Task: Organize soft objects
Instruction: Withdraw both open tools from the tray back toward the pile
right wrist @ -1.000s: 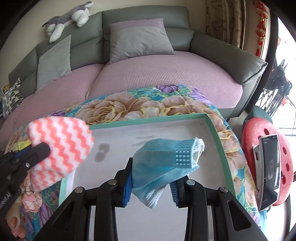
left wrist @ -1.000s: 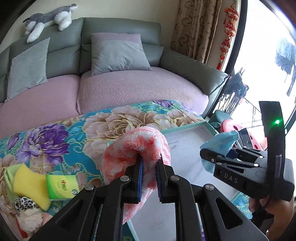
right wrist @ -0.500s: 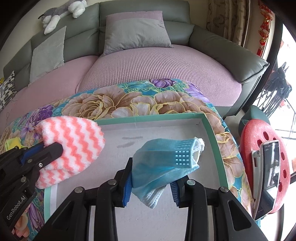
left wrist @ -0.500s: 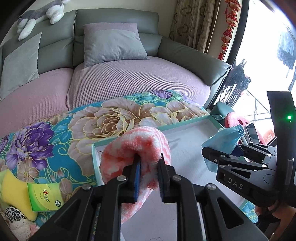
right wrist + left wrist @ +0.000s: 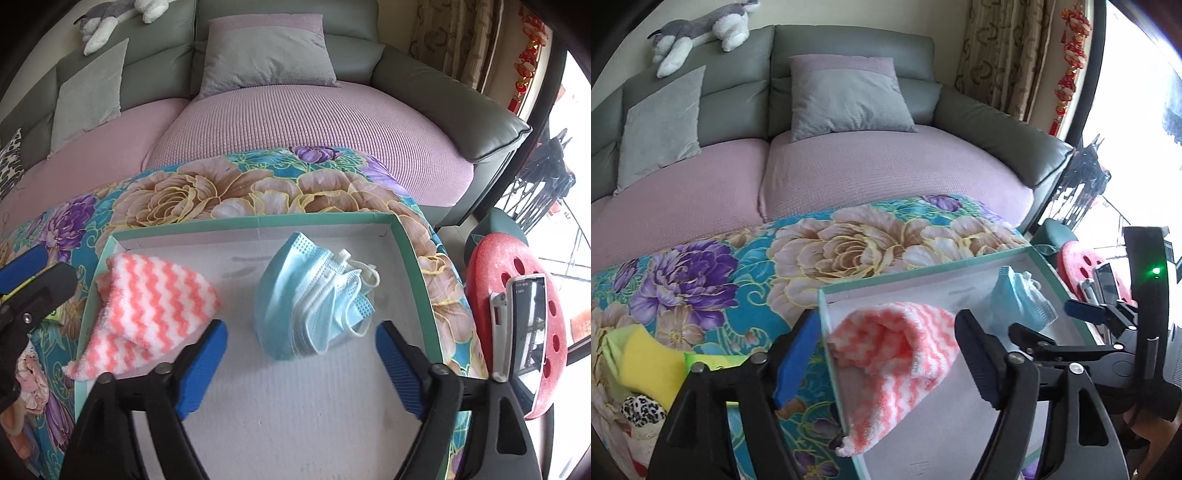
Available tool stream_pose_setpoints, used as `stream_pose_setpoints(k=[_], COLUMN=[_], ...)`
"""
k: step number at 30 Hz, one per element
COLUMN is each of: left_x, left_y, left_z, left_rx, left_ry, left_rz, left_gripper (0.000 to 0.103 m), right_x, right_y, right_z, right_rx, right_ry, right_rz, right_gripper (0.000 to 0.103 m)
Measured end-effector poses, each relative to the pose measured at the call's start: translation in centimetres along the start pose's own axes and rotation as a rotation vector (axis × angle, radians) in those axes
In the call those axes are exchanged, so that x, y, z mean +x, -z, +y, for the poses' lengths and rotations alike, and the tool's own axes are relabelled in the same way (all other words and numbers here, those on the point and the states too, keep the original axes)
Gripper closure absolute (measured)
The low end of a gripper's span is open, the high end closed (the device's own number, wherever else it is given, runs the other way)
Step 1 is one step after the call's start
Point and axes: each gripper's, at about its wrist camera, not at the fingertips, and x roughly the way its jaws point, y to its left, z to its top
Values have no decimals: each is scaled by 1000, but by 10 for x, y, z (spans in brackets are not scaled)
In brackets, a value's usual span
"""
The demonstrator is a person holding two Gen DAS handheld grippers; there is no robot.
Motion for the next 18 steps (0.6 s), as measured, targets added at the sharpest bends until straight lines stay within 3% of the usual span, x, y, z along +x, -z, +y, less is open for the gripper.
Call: stream_pose_setpoints(k=[4,12,18], left_x=[-3,-7,8], left_y=[3,13,23], left_z=[14,46,53], left_rx=[-47,-139,-114], left_ry=[-54,-153,-252], left_rz=[-20,-29,47], left_gripper=[1,0,0], right_x=[-4,-17,-28], right_y=[2,15,34], right_z=[-3,0,7], right_rx=[22,47,85], right_ry=[19,32,34], right_rz=[-8,-30,-35], right_gripper=[0,0,0])
